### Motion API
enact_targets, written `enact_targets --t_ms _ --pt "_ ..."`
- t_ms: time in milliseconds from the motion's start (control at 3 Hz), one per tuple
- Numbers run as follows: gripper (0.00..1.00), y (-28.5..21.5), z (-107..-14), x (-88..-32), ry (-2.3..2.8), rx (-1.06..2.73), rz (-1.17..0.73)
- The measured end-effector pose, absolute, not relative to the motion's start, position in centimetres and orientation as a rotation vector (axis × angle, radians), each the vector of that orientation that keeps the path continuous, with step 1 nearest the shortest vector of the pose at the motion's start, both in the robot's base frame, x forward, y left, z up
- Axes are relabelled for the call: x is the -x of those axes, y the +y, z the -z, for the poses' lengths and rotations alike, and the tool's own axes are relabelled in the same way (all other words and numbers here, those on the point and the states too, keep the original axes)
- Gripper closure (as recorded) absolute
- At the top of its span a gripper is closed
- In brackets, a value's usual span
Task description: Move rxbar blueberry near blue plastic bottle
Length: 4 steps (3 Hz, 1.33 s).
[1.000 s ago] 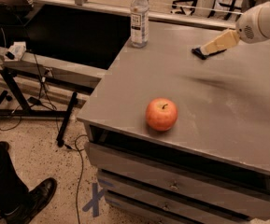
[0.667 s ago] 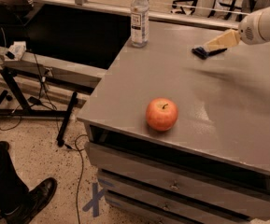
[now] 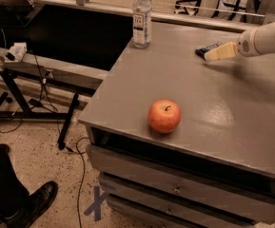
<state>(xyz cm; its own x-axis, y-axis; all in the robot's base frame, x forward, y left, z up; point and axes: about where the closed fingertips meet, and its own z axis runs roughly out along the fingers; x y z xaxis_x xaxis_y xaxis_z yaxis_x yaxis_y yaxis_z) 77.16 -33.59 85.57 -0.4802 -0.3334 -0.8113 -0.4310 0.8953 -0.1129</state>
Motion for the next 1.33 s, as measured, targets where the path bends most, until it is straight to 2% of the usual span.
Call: enact_targets --t_ms 667,1000,1333 --pt "0.0 -33.0 -83.7 -78.9 2.12 0.513 -0.217" --pt "0.18 -32.5 -83.3 -79.1 2.118 0.518 -0.243" --pt "0.42 -32.8 -82.6 -78.6 2.135 0.507 -0.247"
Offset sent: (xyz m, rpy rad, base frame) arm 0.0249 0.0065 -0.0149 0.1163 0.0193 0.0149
